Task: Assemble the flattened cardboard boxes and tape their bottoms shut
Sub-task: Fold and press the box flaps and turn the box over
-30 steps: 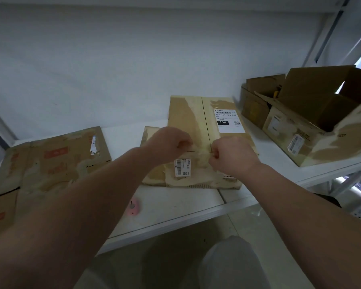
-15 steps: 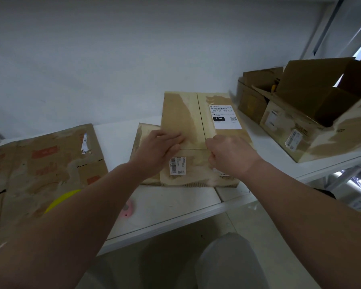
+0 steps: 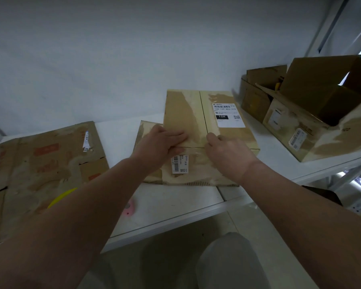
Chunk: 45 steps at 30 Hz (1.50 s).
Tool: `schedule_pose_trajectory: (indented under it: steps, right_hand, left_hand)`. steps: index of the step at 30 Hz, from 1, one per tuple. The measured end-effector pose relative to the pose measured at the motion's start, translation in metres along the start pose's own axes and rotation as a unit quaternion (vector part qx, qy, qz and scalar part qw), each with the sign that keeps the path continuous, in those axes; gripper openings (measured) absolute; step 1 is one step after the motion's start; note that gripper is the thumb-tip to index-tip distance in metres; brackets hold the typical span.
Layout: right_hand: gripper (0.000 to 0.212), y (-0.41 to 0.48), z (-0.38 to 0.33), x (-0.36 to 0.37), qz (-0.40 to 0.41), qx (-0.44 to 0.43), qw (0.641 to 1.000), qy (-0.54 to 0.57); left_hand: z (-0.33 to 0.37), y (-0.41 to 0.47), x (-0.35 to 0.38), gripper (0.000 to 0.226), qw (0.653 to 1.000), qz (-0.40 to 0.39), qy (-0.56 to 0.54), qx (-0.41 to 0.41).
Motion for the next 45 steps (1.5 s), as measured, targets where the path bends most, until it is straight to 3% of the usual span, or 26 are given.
schedule_pose_trajectory:
  steps: [4, 8, 12, 15, 17, 20, 22, 25, 33, 38, 41, 45]
  right_hand:
    - [0.03, -0.003, 0.006, 0.002, 0.01, -0.003, 1.0, -0.002]
    - [0.032, -0.008, 0.013, -0.007, 0.006, -0.033, 0.999, 0.004]
    - [0.023, -0.01, 0.011, -0.007, -0.076, -0.016, 0.997, 0.021]
    - [0.023, -0.009, 0.027, -0.009, -0.069, 0.072, 0.981, 0.168]
    - [0.027, -0.013, 0.043, -0.005, -0.027, 0.152, 0.945, 0.288]
    - [0.03, -0.024, 0.06, 0.008, 0.011, 0.219, 0.914, 0.34]
    - [0.052, -0.028, 0.064, 0.019, -0.022, 0.208, 0.913, 0.35]
    - [0.07, -0.031, 0.063, 0.034, -0.054, 0.163, 0.942, 0.288]
    - [0.065, -0.037, 0.063, 0.038, 0.023, 0.131, 0.957, 0.257]
    - [0.053, -0.042, 0.084, 0.035, -0.032, 0.136, 0.939, 0.314]
    - [0.054, -0.048, 0.095, 0.034, -0.026, 0.142, 0.92, 0.364]
    - [0.054, -0.053, 0.093, 0.03, -0.029, 0.122, 0.933, 0.337]
  left_hand:
    - [0.004, 0.006, -0.008, 0.041, 1.0, 0.01, 0.021, -0.006]
    - [0.028, 0.024, -0.014, 0.048, 0.99, 0.009, 0.143, -0.006]
    - [0.036, 0.027, 0.0, 0.056, 0.999, -0.002, 0.051, -0.004]
    - [0.033, 0.027, 0.005, 0.062, 0.997, -0.047, 0.066, 0.005]
    - [0.035, 0.029, 0.003, 0.062, 0.993, -0.065, 0.094, 0.007]
    - [0.047, 0.037, 0.003, 0.065, 0.99, -0.048, 0.132, -0.013]
    - [0.062, 0.046, 0.005, 0.067, 0.989, -0.03, 0.14, -0.021]
    - [0.077, 0.054, 0.018, 0.073, 0.989, -0.027, 0.138, 0.038]
    - [0.076, 0.058, 0.028, 0.073, 0.991, -0.042, 0.123, 0.03]
    - [0.097, 0.073, 0.022, 0.081, 0.99, -0.06, 0.127, -0.026]
    - [0.099, 0.07, 0.03, 0.078, 0.987, -0.017, 0.156, -0.016]
    - [0.095, 0.067, 0.042, 0.085, 0.989, 0.006, 0.145, -0.017]
Point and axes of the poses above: each hand's wrist, its own y-axis towards the middle knuckle, its own x-axis out of the palm, z = x × y, the point moved 1 cm from there along y, towards the middle knuckle, and after that the axes turned 2 degrees about -z, right-handed, at the moved point
